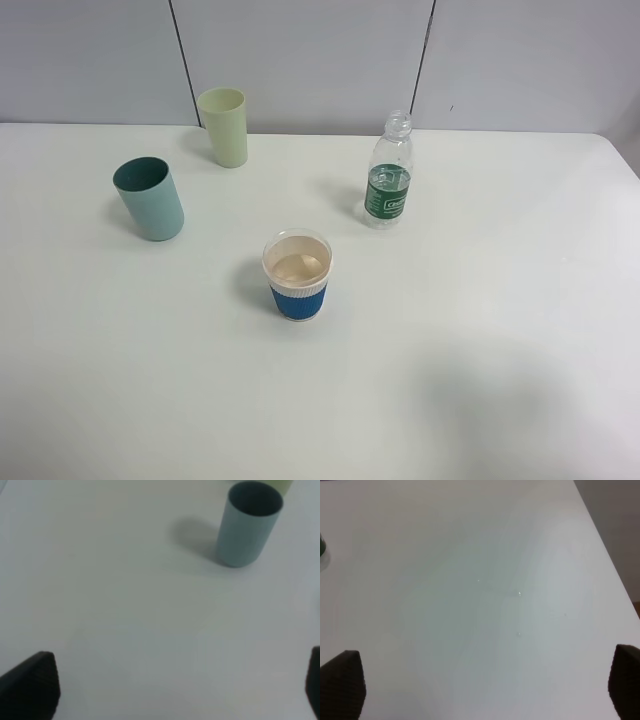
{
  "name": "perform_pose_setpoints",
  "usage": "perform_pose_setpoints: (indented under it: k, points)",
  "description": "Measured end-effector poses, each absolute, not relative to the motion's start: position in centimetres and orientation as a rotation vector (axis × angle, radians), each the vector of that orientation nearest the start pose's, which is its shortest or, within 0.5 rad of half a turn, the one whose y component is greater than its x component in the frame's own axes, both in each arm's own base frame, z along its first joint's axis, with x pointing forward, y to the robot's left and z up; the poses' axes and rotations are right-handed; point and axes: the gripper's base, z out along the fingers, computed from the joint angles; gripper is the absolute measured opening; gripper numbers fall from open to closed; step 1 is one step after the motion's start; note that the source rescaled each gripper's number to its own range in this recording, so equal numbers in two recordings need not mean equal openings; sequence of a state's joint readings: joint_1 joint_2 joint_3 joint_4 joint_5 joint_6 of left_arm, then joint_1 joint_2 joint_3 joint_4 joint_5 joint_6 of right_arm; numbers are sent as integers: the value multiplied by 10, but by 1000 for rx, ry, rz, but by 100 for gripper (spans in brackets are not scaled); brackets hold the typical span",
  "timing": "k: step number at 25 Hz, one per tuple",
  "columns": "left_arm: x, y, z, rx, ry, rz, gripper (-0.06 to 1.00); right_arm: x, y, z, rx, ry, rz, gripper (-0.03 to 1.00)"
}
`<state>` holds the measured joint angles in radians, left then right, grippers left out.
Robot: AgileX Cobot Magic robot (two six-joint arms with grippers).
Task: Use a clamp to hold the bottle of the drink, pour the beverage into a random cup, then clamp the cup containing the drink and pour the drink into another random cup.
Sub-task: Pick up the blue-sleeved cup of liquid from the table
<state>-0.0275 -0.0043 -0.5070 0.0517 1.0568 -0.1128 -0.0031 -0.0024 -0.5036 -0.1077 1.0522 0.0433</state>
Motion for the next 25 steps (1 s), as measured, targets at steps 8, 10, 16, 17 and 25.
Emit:
perform_pose_setpoints:
  k: [8,10,16,17,25]
  points:
    - [-6,4,280,-89,2026,-27,100,-6,-8,279,52,2026,-103,100]
    - [-6,4,280,-89,2026,-27,100,-6,-8,279,52,2026,-103,100]
    - [-6,4,280,-89,2026,-27,100,-6,-8,279,52,2026,-103,100]
    - [-6,4,280,-89,2026,-27,100,-6,-8,279,52,2026,-103,100]
    - [-6,4,280,-89,2026,-27,100,-6,-8,279,52,2026,-103,100]
